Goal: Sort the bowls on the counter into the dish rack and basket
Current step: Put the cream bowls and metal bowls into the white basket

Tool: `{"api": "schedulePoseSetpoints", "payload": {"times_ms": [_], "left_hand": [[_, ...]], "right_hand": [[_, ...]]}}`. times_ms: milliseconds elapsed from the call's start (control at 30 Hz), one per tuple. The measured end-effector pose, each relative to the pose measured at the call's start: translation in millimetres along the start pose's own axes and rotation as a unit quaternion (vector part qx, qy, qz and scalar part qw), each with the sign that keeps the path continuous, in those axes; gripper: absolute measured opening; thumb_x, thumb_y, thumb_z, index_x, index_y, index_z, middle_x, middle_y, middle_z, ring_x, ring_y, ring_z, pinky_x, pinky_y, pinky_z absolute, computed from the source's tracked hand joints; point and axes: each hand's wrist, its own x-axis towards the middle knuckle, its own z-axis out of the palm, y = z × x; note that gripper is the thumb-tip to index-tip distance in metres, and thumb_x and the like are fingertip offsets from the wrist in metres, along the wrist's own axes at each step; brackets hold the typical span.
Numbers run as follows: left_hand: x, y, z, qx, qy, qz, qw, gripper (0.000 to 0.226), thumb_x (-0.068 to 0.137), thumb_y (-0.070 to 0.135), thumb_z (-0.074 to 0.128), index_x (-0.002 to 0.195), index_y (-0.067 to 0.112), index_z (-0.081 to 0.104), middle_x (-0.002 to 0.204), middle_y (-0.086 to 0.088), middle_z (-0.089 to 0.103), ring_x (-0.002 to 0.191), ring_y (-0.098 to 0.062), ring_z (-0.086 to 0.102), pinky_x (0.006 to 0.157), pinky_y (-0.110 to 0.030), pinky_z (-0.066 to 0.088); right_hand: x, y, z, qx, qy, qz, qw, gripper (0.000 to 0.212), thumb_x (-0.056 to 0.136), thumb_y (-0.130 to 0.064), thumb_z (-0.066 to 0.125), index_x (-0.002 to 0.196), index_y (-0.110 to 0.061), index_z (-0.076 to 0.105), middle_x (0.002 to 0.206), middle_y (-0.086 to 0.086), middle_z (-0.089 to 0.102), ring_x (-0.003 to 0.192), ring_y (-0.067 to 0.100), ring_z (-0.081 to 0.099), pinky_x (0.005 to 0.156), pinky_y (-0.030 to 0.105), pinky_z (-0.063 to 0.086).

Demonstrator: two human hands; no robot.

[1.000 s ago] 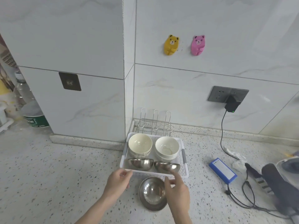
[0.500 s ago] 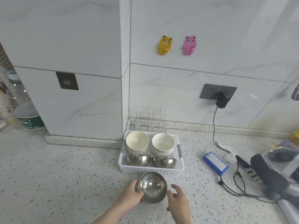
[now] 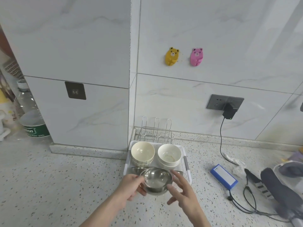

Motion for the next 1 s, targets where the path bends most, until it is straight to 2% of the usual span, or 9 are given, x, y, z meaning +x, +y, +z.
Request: {"api": "schedulePoseSetpoints", "payload": {"times_ms": [133, 233, 333, 400, 500, 633, 767, 867, 1000], "left_hand": [[8.0, 22.2, -16.2, -0.043, -0.002, -0.033, 0.999, 0.023, 0.090, 0.018, 0.057, 0.094, -0.002, 0.068, 0.071, -0.016, 0.073, 0.036, -0.008, 0.029, 0.035, -0.018, 0.018], [15.0, 33.1, -26.9, -0.024, -0.001, -0.037, 0.999, 0.028, 0.092, 0.029, 0.057, 0.095, 0.004, 0.068, 0.070, -0.012, 0.074, 0.038, -0.009, 0.030, 0.036, -0.019, 0.019], [22.9, 41.6, -33.0, 0.027, 0.037, -0.018, 0.999, 0.041, 0.095, 0.044, 0.052, 0.094, 0.006, 0.068, 0.067, -0.007, 0.073, 0.035, -0.009, 0.032, 0.035, -0.019, 0.021], [29.8, 45.4, -34.5, 0.077, 0.082, 0.003, 0.994, 0.051, 0.097, 0.052, 0.045, 0.091, 0.007, 0.067, 0.068, -0.005, 0.074, 0.032, -0.007, 0.034, 0.032, -0.017, 0.024], [44.1, 48.8, -36.0, 0.127, 0.132, 0.043, 0.982, 0.055, 0.100, 0.054, 0.034, 0.093, 0.008, 0.063, 0.078, -0.005, 0.068, 0.034, -0.007, 0.038, 0.037, -0.017, 0.030], [65.0, 50.2, -39.5, 0.144, 0.146, 0.055, 0.977, 0.052, 0.102, 0.049, 0.029, 0.105, 0.008, 0.062, 0.074, -0.003, 0.051, 0.049, -0.011, 0.043, 0.049, -0.022, 0.039], [79.6, 45.7, -43.0, 0.136, 0.150, 0.032, 0.979, 0.055, 0.100, 0.055, 0.030, 0.091, 0.012, 0.065, 0.081, -0.007, 0.063, 0.056, -0.015, 0.051, 0.052, -0.025, 0.044], [85.8, 44.0, -42.4, 0.137, 0.156, 0.026, 0.978, 0.052, 0.099, 0.054, 0.033, 0.087, 0.015, 0.064, 0.080, -0.008, 0.063, 0.051, -0.015, 0.049, 0.054, -0.026, 0.043], [87.2, 44.0, -40.2, 0.159, 0.165, 0.029, 0.973, 0.050, 0.099, 0.052, 0.030, 0.082, 0.018, 0.064, 0.077, -0.007, 0.062, 0.040, -0.012, 0.045, 0.047, -0.022, 0.040]], "right_hand": [[32.5, -11.6, 3.8, -0.042, -0.036, -0.033, 0.998, 0.031, 0.085, -0.014, 0.074, 0.112, -0.029, 0.068, 0.093, -0.002, 0.066, 0.068, 0.026, 0.069, 0.064, 0.046, 0.060], [55.4, -17.7, 5.9, -0.046, -0.044, -0.042, 0.997, 0.015, 0.088, -0.009, 0.070, 0.099, -0.019, 0.068, 0.093, 0.006, 0.064, 0.065, 0.020, 0.068, 0.055, 0.040, 0.059], [74.9, -24.1, 11.2, -0.066, -0.020, -0.025, 0.997, 0.006, 0.090, -0.026, 0.069, 0.094, -0.023, 0.066, 0.095, 0.000, 0.073, 0.066, 0.024, 0.070, 0.053, 0.032, 0.056], [86.9, -30.1, 15.2, -0.109, -0.025, -0.012, 0.994, 0.016, 0.089, -0.041, 0.067, 0.096, -0.027, 0.065, 0.088, -0.005, 0.077, 0.071, 0.017, 0.072, 0.058, 0.025, 0.054], [103.0, -36.7, 21.9, -0.112, -0.038, -0.016, 0.993, 0.031, 0.084, -0.051, 0.065, 0.095, -0.022, 0.066, 0.075, -0.002, 0.076, 0.051, 0.003, 0.062, 0.050, 0.018, 0.045], [123.5, -32.5, 26.7, -0.104, -0.026, 0.000, 0.994, 0.034, 0.086, -0.052, 0.064, 0.088, -0.018, 0.068, 0.064, 0.003, 0.070, 0.041, 0.006, 0.049, 0.045, 0.023, 0.042], [140.6, -26.1, 25.9, -0.119, -0.015, 0.022, 0.993, 0.039, 0.085, -0.059, 0.062, 0.072, -0.023, 0.067, 0.062, -0.003, 0.069, 0.046, 0.008, 0.053, 0.050, 0.024, 0.045], [150.7, -22.2, 26.6, -0.132, -0.012, 0.043, 0.990, 0.046, 0.084, -0.064, 0.058, 0.062, -0.024, 0.061, 0.057, -0.003, 0.066, 0.047, 0.008, 0.054, 0.052, 0.024, 0.043], [161.1, -19.5, 29.1, -0.178, -0.010, 0.062, 0.982, 0.048, 0.085, -0.067, 0.053, 0.062, -0.026, 0.058, 0.053, -0.005, 0.066, 0.047, 0.007, 0.055, 0.052, 0.021, 0.043]]}}
